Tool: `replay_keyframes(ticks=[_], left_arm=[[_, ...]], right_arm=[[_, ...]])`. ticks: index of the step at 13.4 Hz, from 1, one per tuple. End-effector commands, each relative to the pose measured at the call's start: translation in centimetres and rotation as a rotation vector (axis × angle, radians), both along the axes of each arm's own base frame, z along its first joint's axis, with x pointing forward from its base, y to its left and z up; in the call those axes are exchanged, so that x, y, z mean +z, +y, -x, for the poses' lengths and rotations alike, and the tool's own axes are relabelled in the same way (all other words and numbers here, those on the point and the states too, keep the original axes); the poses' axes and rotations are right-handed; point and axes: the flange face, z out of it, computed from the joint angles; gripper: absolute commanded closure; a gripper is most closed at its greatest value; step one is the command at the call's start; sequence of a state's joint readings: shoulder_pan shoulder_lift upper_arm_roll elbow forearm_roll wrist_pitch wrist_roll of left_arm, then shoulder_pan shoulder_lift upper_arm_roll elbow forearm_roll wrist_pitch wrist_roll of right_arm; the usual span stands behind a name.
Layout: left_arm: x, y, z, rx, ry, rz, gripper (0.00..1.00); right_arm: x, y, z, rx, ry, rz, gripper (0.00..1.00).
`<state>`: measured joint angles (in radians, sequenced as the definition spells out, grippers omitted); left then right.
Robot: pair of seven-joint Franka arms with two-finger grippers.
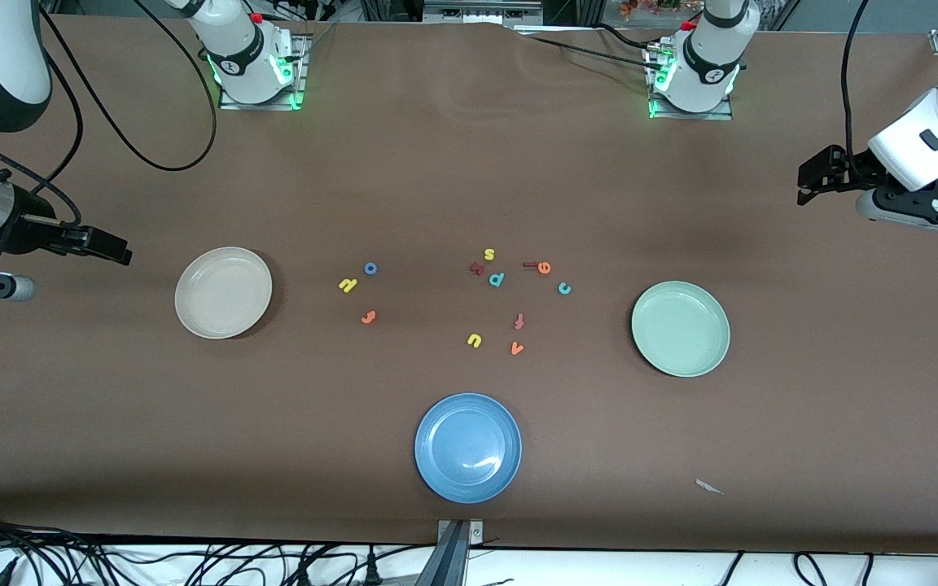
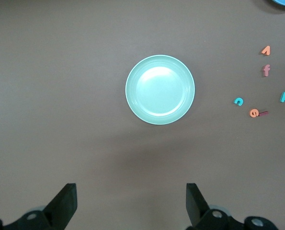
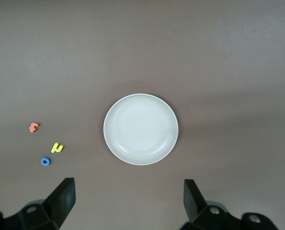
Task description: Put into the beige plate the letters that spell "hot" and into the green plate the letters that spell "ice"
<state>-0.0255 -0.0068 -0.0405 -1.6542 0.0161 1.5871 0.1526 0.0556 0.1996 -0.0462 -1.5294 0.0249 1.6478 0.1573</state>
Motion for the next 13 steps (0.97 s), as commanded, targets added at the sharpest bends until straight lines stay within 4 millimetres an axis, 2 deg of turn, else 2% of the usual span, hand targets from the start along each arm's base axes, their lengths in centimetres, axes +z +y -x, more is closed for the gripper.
replay_keyframes(ticks=[1, 13], left_arm=[[0.24, 0.42, 0.12, -0.018, -0.008, 0.002, 0.00], [-0.22, 0.21, 0.16, -0.026, 0.003, 0.007, 0.00]], right_arm=[[0.43, 0.01, -0.06, -0.001, -0.008, 0.001, 0.00], [-0.36, 0.19, 0.19, -0.005, 0.017, 0.002, 0.00]])
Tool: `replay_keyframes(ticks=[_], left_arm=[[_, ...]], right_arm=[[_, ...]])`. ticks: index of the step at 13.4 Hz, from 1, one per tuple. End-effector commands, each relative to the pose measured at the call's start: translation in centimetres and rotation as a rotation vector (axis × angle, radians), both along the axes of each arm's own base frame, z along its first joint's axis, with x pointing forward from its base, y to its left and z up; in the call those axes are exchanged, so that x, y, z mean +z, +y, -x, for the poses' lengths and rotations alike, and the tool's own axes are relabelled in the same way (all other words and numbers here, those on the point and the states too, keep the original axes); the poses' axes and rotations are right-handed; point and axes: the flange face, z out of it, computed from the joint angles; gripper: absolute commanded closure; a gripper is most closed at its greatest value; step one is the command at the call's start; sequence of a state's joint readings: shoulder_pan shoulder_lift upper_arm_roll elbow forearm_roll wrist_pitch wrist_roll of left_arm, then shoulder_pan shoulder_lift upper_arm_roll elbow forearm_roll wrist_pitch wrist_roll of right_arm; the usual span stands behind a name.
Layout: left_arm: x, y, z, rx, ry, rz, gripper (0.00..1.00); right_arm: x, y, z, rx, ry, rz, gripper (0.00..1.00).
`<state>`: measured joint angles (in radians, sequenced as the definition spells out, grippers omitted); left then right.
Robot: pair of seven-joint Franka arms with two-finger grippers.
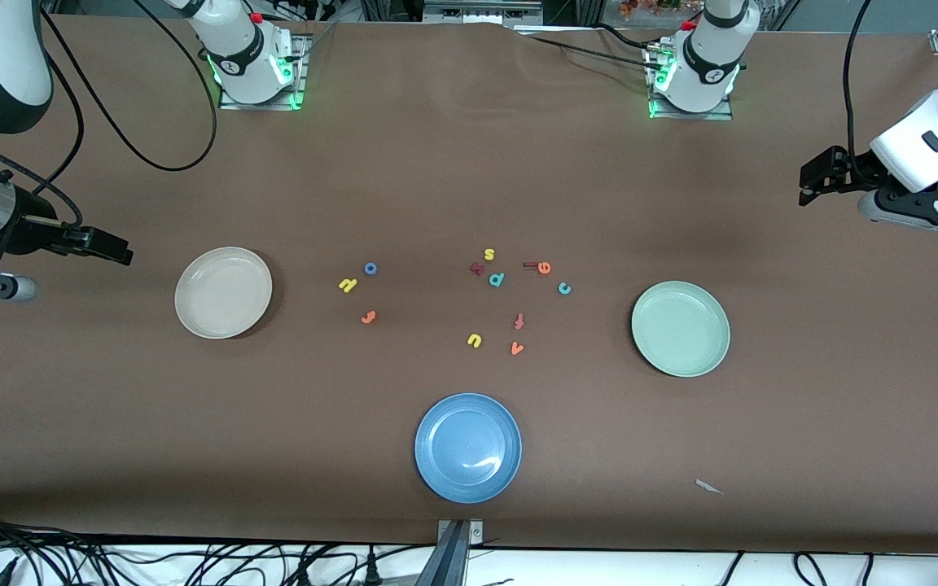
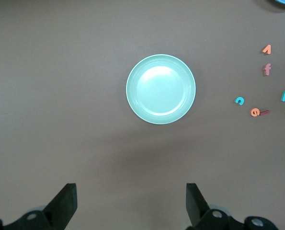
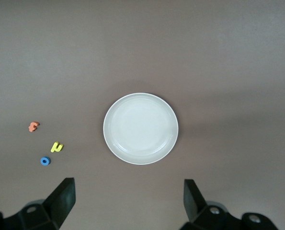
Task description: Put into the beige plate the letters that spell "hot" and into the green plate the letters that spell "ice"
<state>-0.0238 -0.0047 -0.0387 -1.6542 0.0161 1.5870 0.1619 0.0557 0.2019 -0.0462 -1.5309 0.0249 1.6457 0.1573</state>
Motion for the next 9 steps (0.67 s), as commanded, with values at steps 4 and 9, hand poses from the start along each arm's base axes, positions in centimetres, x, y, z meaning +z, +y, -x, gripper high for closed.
replay_keyframes(ticks=[4, 9], left_arm=[[-0.5, -0.2, -0.1, -0.023, 0.006, 0.010, 0.00], [-1.8, -3.4, -0.6, -0.076, 0.032, 0.046, 0.00]], right_arm=[[-0.4, 1.5, 0.1, 0.005, 0.008, 0.001, 0.00], [-2.2, 4.1, -0.2, -0.042, 0.032, 0.013, 0.00]])
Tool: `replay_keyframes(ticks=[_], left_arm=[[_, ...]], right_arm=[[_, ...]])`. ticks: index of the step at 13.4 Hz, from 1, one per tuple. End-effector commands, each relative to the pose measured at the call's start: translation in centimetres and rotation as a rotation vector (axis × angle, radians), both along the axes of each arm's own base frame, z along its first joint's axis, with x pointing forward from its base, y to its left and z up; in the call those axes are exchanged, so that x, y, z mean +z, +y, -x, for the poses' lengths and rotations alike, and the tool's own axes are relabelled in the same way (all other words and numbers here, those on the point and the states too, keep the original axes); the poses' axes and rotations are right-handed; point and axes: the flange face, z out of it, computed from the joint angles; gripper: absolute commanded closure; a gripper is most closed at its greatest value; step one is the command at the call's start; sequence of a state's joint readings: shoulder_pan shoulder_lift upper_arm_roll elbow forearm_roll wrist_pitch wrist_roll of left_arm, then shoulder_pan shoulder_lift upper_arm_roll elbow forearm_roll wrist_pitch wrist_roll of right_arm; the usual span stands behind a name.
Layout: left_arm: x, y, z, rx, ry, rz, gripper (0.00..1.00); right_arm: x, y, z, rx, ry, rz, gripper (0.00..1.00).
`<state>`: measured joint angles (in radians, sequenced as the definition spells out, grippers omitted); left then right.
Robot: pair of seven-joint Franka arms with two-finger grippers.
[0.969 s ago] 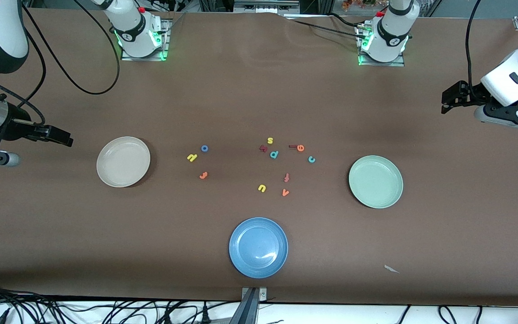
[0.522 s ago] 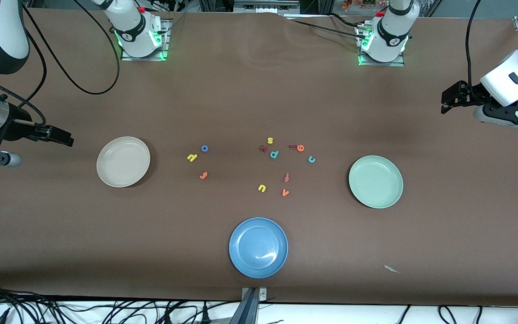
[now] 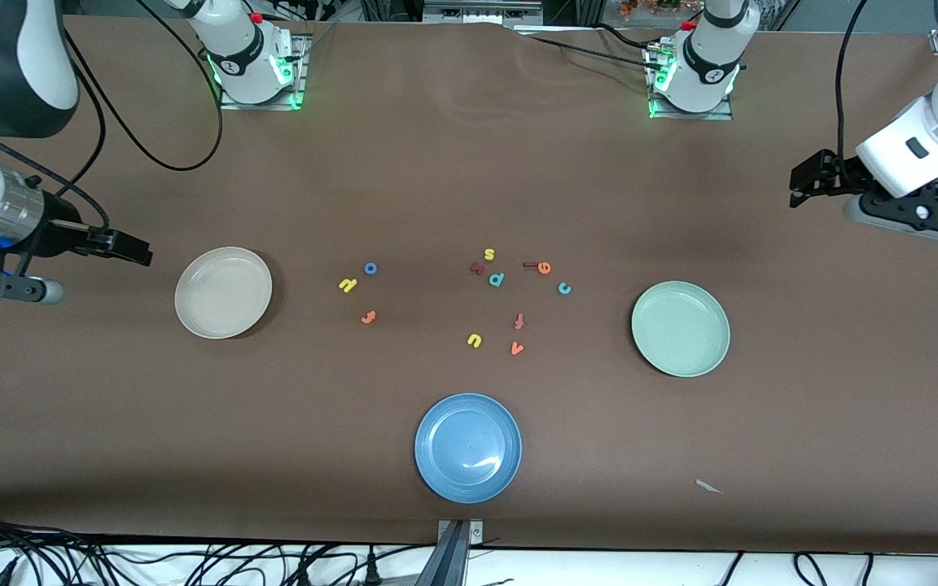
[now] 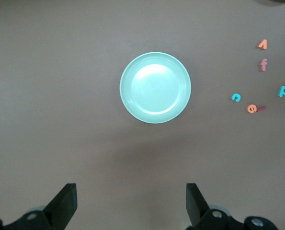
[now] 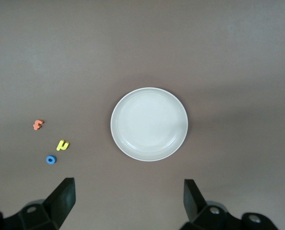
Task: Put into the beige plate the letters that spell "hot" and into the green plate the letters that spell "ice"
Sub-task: 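Move both grippers down toward the scattered foam letters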
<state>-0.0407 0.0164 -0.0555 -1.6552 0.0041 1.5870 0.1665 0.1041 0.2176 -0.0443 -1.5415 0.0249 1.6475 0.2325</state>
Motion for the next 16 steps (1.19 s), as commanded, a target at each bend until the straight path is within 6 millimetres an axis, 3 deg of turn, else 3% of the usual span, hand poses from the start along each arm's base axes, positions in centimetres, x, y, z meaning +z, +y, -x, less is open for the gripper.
replay_keyframes(ticks=[1, 3, 6, 9, 11, 14, 16], left_arm=[[-1.3, -3.0, -0.4, -0.098, 0.024, 0.071, 0.00], [-2.8, -5.9, -0.9, -0.206, 0.031, 0.138, 0.00], [-5.8, -11.3, -1.3, -0.339, 0.047, 0.164, 0.00], [-10.0, -16.9, -1.5, -0.500, 0.070, 0.197, 0.00], [-13.4, -19.4, -1.7, -0.605, 0.085, 0.208, 0.00], [-18.9, -22.8, -2.3, -0.852, 0.064, 0.252, 0.00], [-22.3, -25.7, -1.8, -0.968, 0.063, 0.271, 0.00]], right_arm=[[-1.2, 1.8, -0.2, -0.017, 0.013, -0.001, 0.01], [-2.0, 4.5, -0.4, -0.059, 0.007, 0.002, 0.01], [-6.1, 9.0, -0.7, -0.156, 0.033, 0.030, 0.01], [-12.0, 13.7, -0.4, -0.233, 0.023, 0.047, 0.01], [-16.3, 16.2, 0.4, -0.256, 0.041, 0.065, 0.01], [-23.6, 18.2, 2.4, -0.280, 0.085, 0.003, 0.01], [-26.4, 18.5, 4.0, -0.291, 0.066, -0.010, 0.01]])
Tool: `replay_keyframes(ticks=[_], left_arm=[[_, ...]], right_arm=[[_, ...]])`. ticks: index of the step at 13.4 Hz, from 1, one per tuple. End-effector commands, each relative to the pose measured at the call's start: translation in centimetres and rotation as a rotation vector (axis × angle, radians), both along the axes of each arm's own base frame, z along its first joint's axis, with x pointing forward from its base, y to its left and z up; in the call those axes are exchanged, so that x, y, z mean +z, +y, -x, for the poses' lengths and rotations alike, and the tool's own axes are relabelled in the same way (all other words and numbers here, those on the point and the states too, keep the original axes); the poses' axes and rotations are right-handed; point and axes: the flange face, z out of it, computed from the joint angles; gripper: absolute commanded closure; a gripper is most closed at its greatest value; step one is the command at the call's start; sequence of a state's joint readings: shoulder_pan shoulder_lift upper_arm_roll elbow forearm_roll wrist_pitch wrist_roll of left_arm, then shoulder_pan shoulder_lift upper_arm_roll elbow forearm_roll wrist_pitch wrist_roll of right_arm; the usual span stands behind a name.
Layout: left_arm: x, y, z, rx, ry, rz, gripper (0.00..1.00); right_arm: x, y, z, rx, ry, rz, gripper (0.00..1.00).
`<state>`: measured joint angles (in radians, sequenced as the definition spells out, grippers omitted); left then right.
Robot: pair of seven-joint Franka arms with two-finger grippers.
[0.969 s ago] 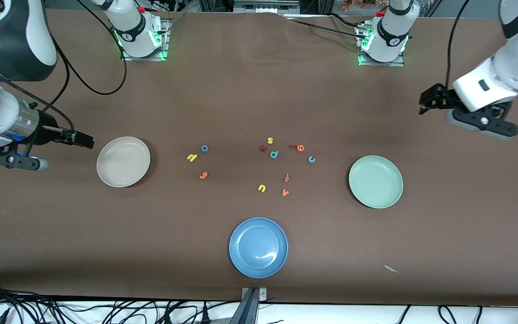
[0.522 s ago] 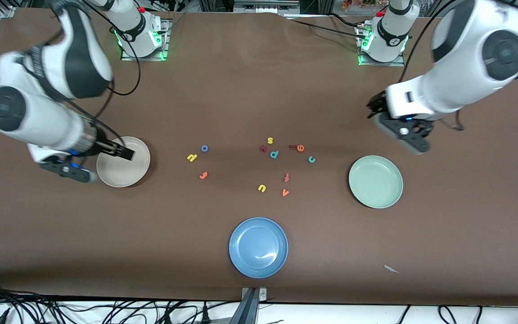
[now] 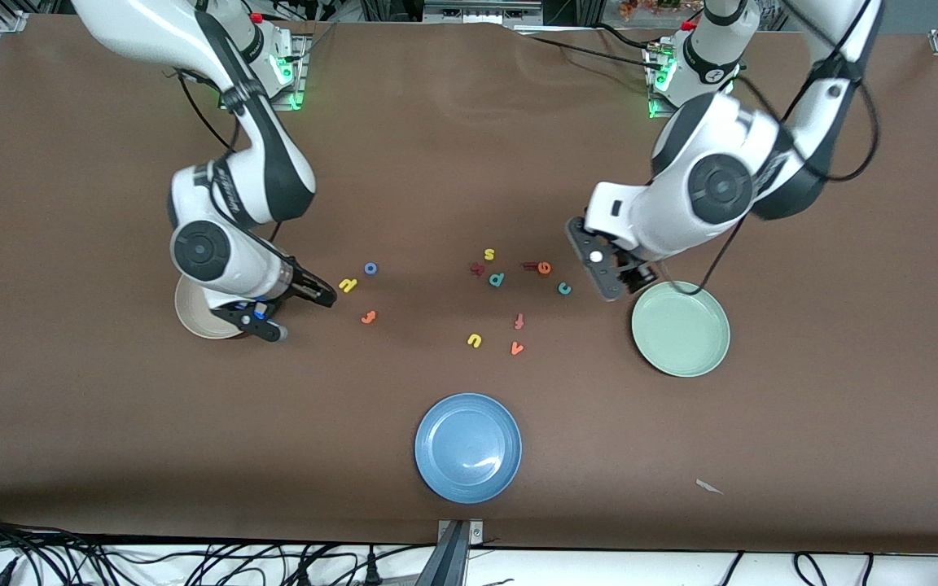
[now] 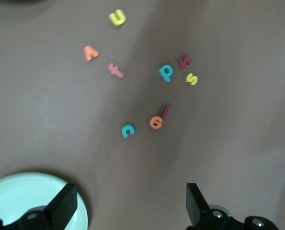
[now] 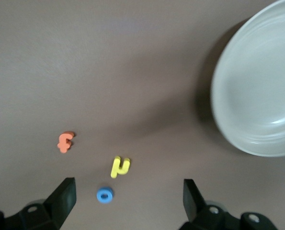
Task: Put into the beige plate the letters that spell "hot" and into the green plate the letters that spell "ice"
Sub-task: 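Move both grippers down toward the scattered foam letters, then grasp the yellow u and pink i with the right and left grippers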
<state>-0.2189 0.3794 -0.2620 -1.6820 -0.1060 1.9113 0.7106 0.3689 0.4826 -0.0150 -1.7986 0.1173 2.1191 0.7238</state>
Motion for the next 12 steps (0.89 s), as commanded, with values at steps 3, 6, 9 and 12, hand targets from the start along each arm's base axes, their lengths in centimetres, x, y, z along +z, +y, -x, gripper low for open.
replay_keyframes(ticks=[3, 6, 9, 12], left_arm=[[-7.6, -5.7, 1.4, -0.258, -0.054, 0.025, 0.00], [-10.5, -7.8, 3.4, -0.381, -0.107, -0.021, 0.00], [-14.3, -9.3, 5.9, -0.413, -0.131, 0.002, 0.00], [-15.9, -9.4, 7.3, -0.435, -0.130, -0.009, 0.00]], right_arm=[[-3.5, 2.0, 3.1, -0.060, -0.034, -0.020, 0.01], [-6.0, 2.9, 3.5, -0.091, -0.050, -0.013, 0.01], [-7.0, 2.7, 4.0, -0.090, -0.050, -0.009, 0.01], [-8.2, 2.4, 4.5, -0.102, -0.075, -0.015, 0.01]])
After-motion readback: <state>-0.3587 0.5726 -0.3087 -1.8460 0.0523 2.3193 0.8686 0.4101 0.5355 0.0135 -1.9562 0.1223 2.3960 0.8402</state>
